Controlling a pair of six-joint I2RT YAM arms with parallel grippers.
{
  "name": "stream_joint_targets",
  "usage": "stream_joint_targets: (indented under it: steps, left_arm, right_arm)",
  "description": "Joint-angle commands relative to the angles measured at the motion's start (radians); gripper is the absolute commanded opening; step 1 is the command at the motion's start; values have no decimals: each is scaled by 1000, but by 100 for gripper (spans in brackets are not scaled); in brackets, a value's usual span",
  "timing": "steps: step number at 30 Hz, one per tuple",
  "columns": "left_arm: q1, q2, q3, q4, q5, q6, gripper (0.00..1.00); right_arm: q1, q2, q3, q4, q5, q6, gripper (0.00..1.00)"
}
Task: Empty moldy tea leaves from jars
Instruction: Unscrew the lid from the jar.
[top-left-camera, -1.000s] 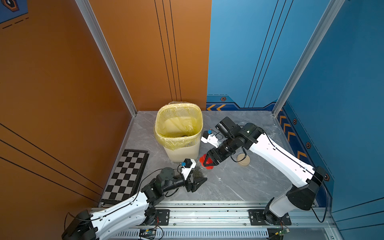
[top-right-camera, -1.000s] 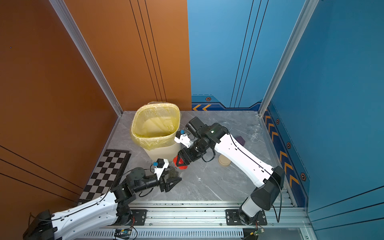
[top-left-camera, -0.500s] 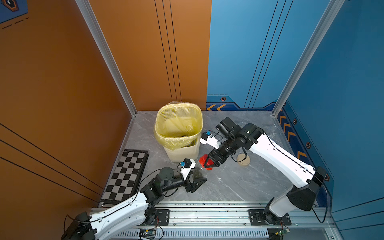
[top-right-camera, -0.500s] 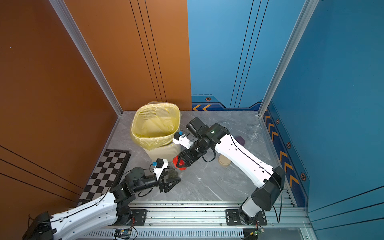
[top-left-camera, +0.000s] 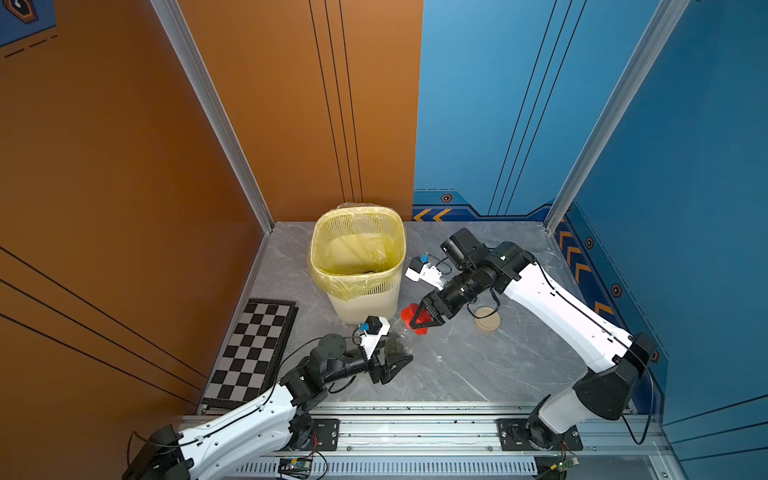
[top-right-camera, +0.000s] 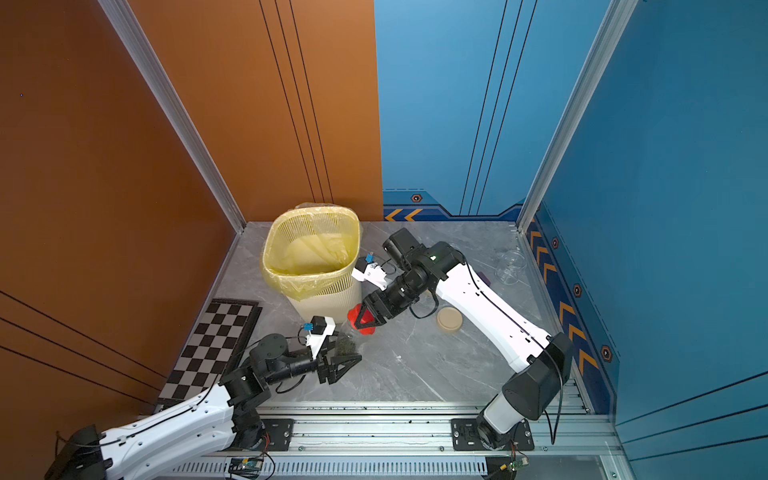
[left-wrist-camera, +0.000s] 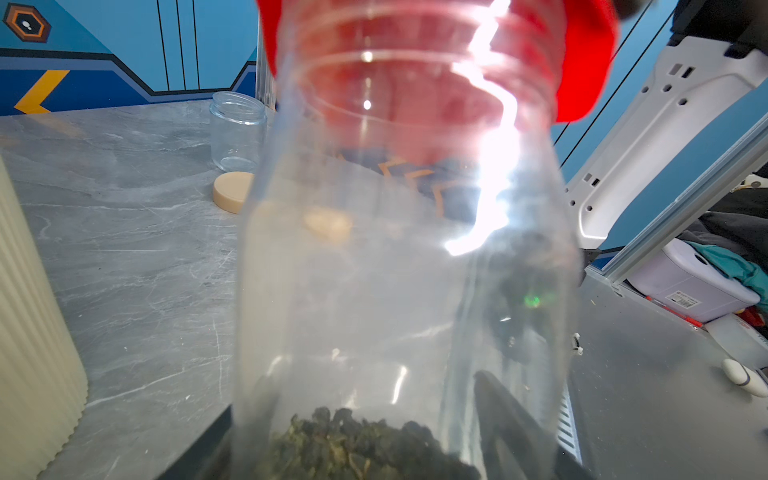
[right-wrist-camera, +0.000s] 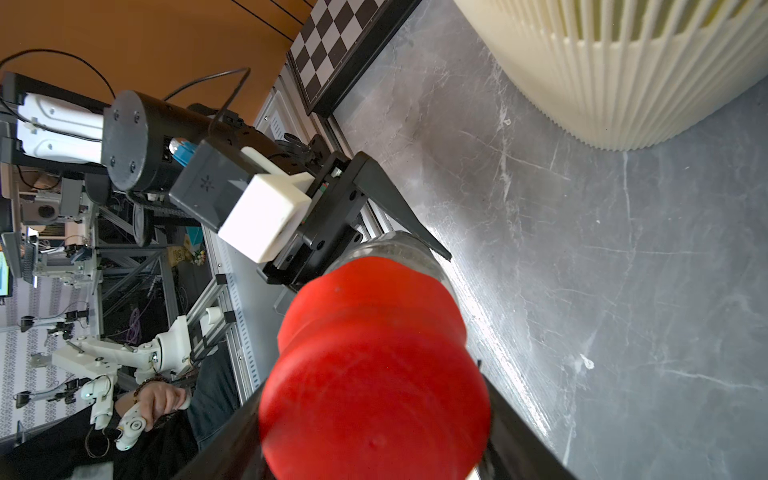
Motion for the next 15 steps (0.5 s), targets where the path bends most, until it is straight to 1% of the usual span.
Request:
stream_joint_targets:
  steps: [1,9,12,15]
  left_arm:
    - [12,-10,6,26,-13,-2,59]
    - [13,-6,8,25,-13,-2,59]
    - [14,-8,5,25,-23,-2,59]
    - [13,-9,4,25,-32,-4,59]
  right_arm:
    - [-36,-43,-13,17,-42,31,57]
    - [-93,-59,-81,73,28,82,57]
    - [-132,-71,-117,132,77,135,58]
    - [-181,-100,-190,244,146,229,58]
